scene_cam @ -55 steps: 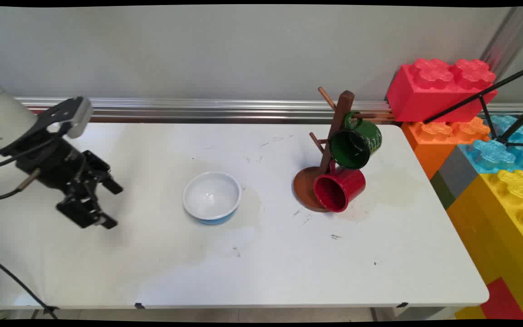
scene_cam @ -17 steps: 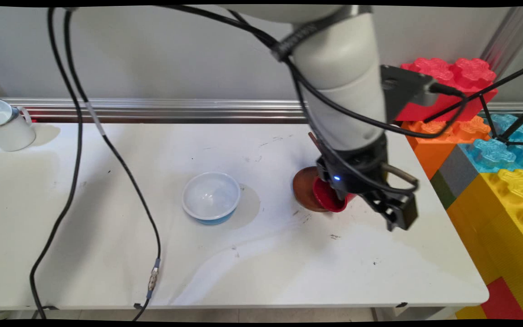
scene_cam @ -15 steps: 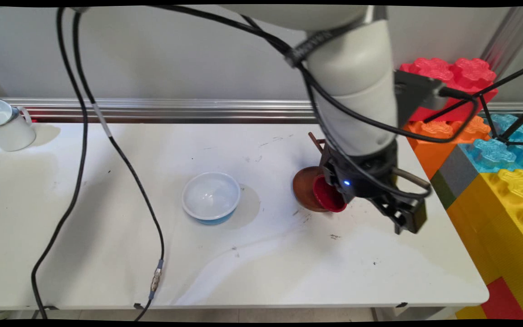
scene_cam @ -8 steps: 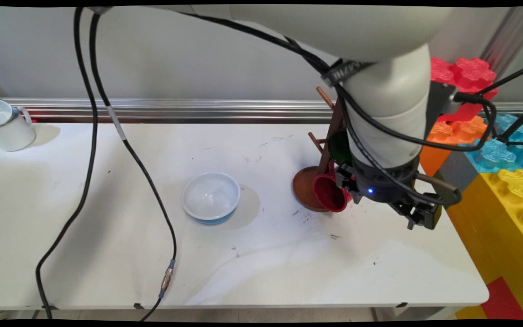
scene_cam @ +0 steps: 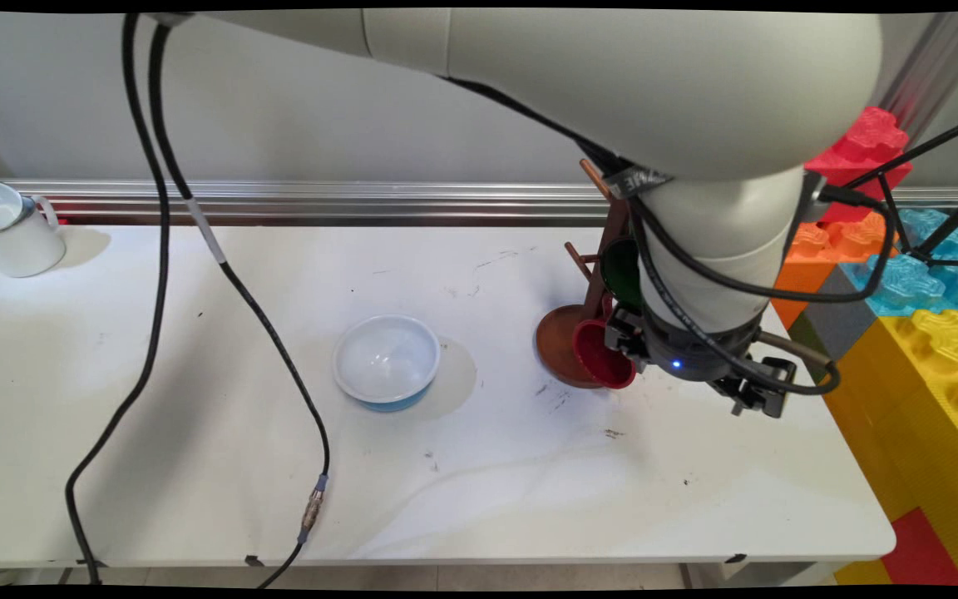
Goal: Pick up the green mug from the rack
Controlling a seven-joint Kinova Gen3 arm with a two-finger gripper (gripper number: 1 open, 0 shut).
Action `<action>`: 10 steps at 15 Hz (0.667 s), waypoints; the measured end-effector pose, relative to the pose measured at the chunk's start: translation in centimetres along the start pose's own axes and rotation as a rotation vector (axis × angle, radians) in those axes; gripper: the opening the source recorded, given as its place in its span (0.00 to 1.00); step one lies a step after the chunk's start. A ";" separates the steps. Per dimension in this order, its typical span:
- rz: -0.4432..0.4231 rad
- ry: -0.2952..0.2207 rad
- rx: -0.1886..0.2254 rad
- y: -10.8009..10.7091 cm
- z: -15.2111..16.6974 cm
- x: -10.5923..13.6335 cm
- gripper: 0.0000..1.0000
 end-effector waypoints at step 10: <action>0.001 0.129 0.056 -1.2 0.9 0.2 1.00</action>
